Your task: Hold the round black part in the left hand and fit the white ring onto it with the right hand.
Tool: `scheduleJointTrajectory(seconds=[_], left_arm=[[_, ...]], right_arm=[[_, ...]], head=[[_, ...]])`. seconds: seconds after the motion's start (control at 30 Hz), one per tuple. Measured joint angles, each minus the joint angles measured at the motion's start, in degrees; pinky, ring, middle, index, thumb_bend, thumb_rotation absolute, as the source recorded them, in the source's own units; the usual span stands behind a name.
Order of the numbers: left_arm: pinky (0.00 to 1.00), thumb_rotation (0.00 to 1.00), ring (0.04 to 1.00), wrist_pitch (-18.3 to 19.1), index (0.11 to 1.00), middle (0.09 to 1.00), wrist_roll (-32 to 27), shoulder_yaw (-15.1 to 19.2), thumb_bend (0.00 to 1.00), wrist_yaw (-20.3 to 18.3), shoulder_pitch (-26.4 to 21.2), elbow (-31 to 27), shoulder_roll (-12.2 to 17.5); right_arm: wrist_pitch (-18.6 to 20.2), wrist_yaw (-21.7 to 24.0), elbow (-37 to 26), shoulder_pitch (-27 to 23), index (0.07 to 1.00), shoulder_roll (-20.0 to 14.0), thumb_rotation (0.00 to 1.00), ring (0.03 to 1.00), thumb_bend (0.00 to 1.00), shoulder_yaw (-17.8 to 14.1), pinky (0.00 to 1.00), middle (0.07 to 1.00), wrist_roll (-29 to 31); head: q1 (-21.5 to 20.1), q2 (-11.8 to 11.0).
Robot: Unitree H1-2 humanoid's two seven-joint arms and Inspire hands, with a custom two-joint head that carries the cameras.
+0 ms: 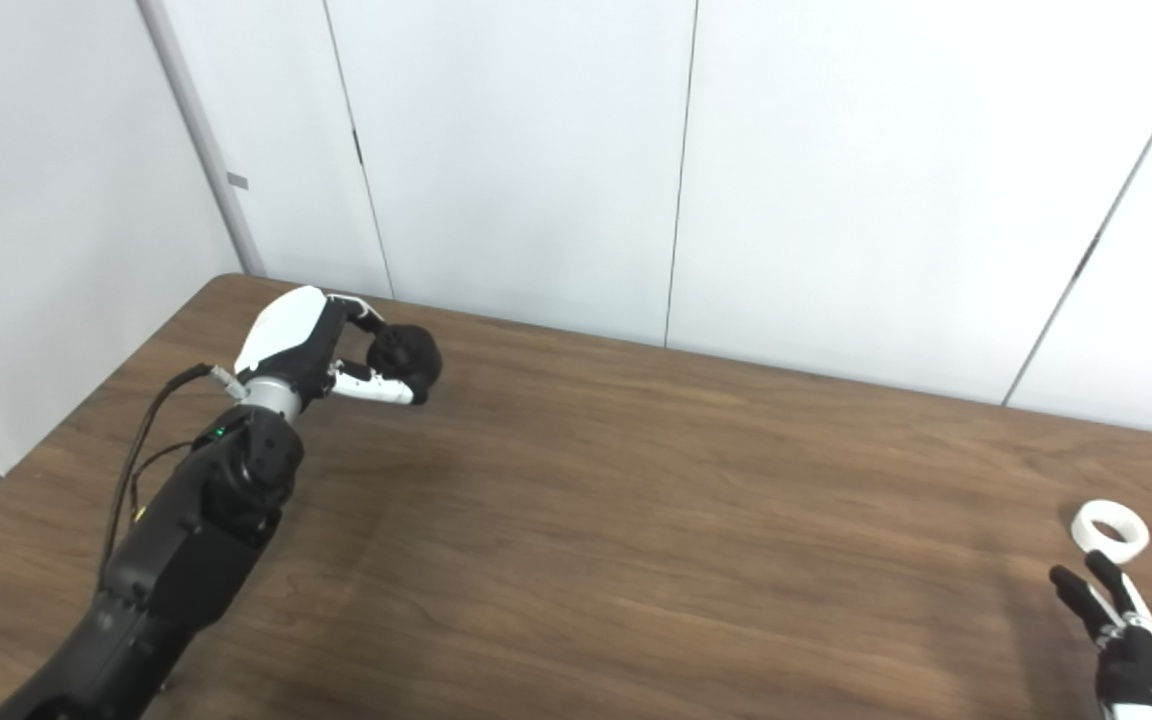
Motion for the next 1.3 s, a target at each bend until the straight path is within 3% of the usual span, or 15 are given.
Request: scheduleJointTrajectory(seconds=[0.1,0.27,0.37,0.5,0.77,0.97,1.3], left_arm=[[0.82,0.05,0.851,0.1,0.481,0.753,2.2,1.6,0.52,-3.5,1.9,-4.1,-2.6],[0.84,0.05,0.878,0.4,0.482,0.774,4.6,2.2,0.52,-7.6,4.8,-11.1,-5.8],[0.85,0.05,0.875,0.3,0.483,0.776,4.9,0.8,0.52,-8.3,6.1,-14.7,-6.1],[0.98,0.05,0.883,0.0,0.482,0.767,6.2,-1.9,0.52,-9.6,8.1,-18.2,-5.9],[1.0,0.05,0.87,-1.3,0.482,0.762,12.0,-7.6,0.52,-12.2,12.1,-24.5,-5.8],[1.0,0.05,0.859,-5.4,0.481,0.751,13.8,-10.4,0.52,-12.8,15.0,-26.8,-6.5],[1.0,0.05,0.851,-10.6,0.482,0.752,15.4,-11.9,0.52,-12.1,16.6,-26.1,-9.7]], right_arm=[[0.1,-0.1,-0.1,0.0,0.932,0.0,0.97,0.919,0.66,0.2,1.0,0.878,-0.9],[0.1,-0.3,-0.1,0.0,0.93,0.0,0.96,0.91,0.66,0.4,0.99,0.873,-1.2],[0.1,-0.4,-0.1,0.0,0.926,0.1,0.96,0.905,0.66,0.5,0.99,0.87,-1.7],[0.1,-1.0,-0.3,0.0,0.932,0.2,0.98,0.907,0.65,0.8,0.99,0.877,-2.7],[2.2,-1.8,-2.5,0.3,0.939,3.0,0.98,0.924,0.67,2.4,1.0,0.879,-4.4],[4.3,-2.9,-3.6,0.3,0.949,5.4,1.0,0.939,0.63,3.5,1.0,0.884,-6.8],[6.8,-4.6,-5.2,0.4,0.952,9.3,1.0,0.936,0.59,6.1,1.0,0.893,-9.3]], head=[[-0.4,0.2],[-1.6,0.7],[-2.9,1.3],[-4.2,1.9],[-8.4,3.7],[-12.9,5.2],[-15.8,7.6]])
